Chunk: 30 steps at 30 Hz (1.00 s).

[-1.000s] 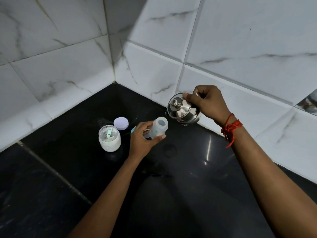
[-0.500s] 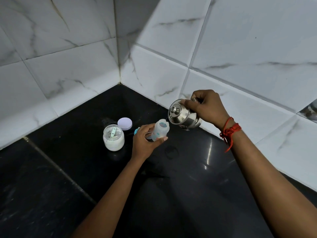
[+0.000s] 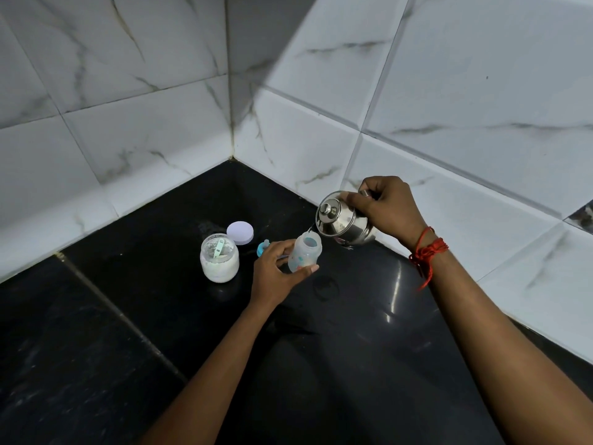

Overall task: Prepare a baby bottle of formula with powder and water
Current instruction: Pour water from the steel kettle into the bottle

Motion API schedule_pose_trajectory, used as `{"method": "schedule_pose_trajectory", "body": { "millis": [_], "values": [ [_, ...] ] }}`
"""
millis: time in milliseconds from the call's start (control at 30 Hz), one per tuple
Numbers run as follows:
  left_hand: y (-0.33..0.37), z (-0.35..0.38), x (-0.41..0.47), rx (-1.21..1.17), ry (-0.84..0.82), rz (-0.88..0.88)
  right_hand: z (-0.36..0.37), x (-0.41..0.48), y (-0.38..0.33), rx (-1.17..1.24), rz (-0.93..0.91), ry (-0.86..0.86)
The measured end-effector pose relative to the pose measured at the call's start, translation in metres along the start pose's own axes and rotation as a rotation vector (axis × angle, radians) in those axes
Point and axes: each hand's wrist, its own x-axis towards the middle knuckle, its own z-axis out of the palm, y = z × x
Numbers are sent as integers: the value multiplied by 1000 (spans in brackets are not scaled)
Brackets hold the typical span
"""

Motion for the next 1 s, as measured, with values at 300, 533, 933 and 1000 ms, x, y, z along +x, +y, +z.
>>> {"method": "schedule_pose_trajectory", "body": {
  "millis": [300,533,933,1000],
  "values": [
    [-2,-10,-1,31,3,8,0,1,7,3,1,9],
    [0,-19,9,53,32,36,1,-2,8,14,0,5],
    [6,-3,12,36,3,61,0,-3,2,33,-10,7],
    [5,0,10,32,-2,64,-1,-2,4,33,-6,8]
  ]
}}
